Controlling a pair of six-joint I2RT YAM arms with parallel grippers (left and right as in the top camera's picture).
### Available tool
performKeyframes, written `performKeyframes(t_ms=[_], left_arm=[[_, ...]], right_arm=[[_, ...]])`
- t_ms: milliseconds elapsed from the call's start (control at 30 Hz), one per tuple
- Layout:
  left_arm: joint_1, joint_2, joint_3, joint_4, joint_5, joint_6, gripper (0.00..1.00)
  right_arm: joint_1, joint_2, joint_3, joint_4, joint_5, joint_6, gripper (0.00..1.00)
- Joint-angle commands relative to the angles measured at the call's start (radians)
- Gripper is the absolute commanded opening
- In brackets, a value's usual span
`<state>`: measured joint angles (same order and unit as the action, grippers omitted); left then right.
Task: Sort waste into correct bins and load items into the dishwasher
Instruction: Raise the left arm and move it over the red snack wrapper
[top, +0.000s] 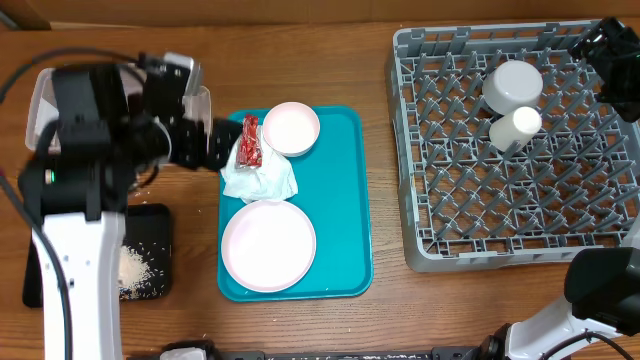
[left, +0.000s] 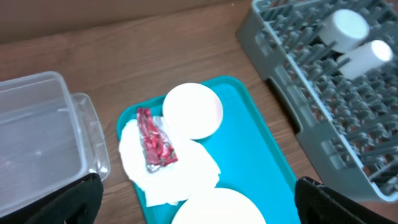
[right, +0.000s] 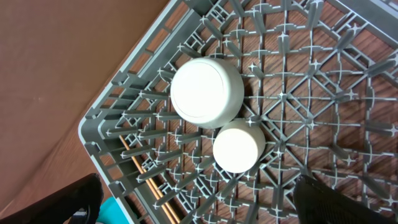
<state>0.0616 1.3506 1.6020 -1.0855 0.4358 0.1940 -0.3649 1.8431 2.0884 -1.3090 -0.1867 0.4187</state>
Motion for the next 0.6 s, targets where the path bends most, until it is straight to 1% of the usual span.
performKeyframes(t_ms=[0,33,100,200,333,500,567], left_arm=[[-0.017,0.095,0.105,-0.056,-0.216,-0.122,1.0],[-0.024,0.133,0.138,-0.102,-0.307,-0.14,1.0],[-0.038,0.206,0.198,-0.185,-0.418,-0.15,1.0],[-0.053,0.277,0.222,-0.212,-0.43,-0.15,1.0],[-0.056,0.354,0.222,-0.182,-0.383,-0.15,1.0],[-0.056,0.435,0.222,-0.119,-0.215,-0.15,1.0],[-0.056,0.463,0.222,-0.088,-0.171,-0.15,1.0]], right_arm=[[0.005,-0.002,0.007,0.005,-0.006,0.001,1.0],[0.005,-0.002,0.007,0.005,-0.006,0.001,1.0],[0.005,-0.002,0.007,0.005,-0.006,0.001,1.0],[0.005,-0.002,0.007,0.005,-0.006,0.001,1.0],[0.005,-0.002,0.007,0.005,-0.006,0.001,1.0],[0.005,-0.003,0.007,0.005,-0.006,0.001,1.0],[0.005,-0.003,0.007,0.005,-0.006,0.001,1.0]])
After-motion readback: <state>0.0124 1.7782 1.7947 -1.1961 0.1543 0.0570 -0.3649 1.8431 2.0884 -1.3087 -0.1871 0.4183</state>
